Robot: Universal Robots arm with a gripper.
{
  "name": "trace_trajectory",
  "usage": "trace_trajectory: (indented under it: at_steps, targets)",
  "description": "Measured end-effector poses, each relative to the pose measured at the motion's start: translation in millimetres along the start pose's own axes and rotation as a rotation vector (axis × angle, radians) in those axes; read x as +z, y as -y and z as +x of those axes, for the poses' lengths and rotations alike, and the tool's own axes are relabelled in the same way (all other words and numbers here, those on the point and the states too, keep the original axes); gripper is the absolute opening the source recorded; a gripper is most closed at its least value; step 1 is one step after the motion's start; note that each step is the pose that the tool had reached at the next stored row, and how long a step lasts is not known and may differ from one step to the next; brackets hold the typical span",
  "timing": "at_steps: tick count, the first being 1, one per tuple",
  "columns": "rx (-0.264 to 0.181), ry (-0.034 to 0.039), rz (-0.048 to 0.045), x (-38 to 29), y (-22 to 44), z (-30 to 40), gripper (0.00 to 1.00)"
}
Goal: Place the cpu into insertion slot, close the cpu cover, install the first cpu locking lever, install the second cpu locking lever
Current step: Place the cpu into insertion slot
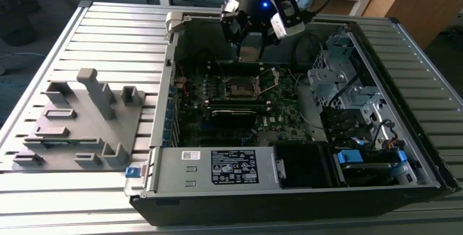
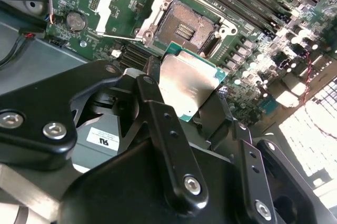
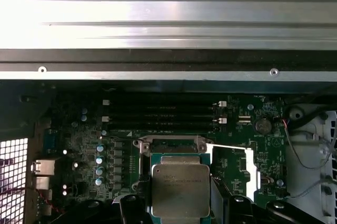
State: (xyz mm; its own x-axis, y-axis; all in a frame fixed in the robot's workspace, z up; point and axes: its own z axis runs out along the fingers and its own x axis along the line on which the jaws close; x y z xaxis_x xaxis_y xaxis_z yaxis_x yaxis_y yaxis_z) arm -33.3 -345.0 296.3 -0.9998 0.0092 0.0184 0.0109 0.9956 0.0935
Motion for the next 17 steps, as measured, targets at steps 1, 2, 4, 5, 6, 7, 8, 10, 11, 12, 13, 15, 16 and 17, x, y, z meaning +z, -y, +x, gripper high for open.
trace_trajectory:
  at_steps: [1,2,4,5,6,7,8,10,11,12,13,15,16,17]
  targets:
    - [0.0,-0.0001,0.0001,1.2,0.1,0.0,0.54]
    - [0.0,-0.0001,0.0,2.1,0.2,0.0,0.54]
    - [-0.001,-0.0002,0.0003,2.6,0.2,0.0,0.54]
    - [-0.001,-0.0003,0.0004,2.7,0.3,0.0,0.54]
    - [-0.001,-0.0002,0.0002,2.8,0.3,0.0,0.54]
    - [0.0,-0.0001,0.0001,3.1,0.3,0.0,0.54]
    - [0.0,0.0002,-0.0004,3.9,0.3,0.0,0.54]
    - [0.0,-0.0001,-0.0001,5.1,0.5,0.0,0.54]
    - [0.0,-0.0002,0.0001,5.1,0.5,0.0,0.54]
    - [0.0,-0.0002,0.0002,5.1,0.5,0.0,0.54]
    - [0.0,-0.0002,0.0002,5.2,0.5,0.0,0.54]
    - [-0.001,-0.0001,-0.0001,6.3,0.6,0.0,0.54]
    - [0.0,-0.0001,-0.0001,6.3,0.6,0.0,0.54]
    - [-0.001,-0.0001,0.0,6.3,0.6,0.0,0.54]
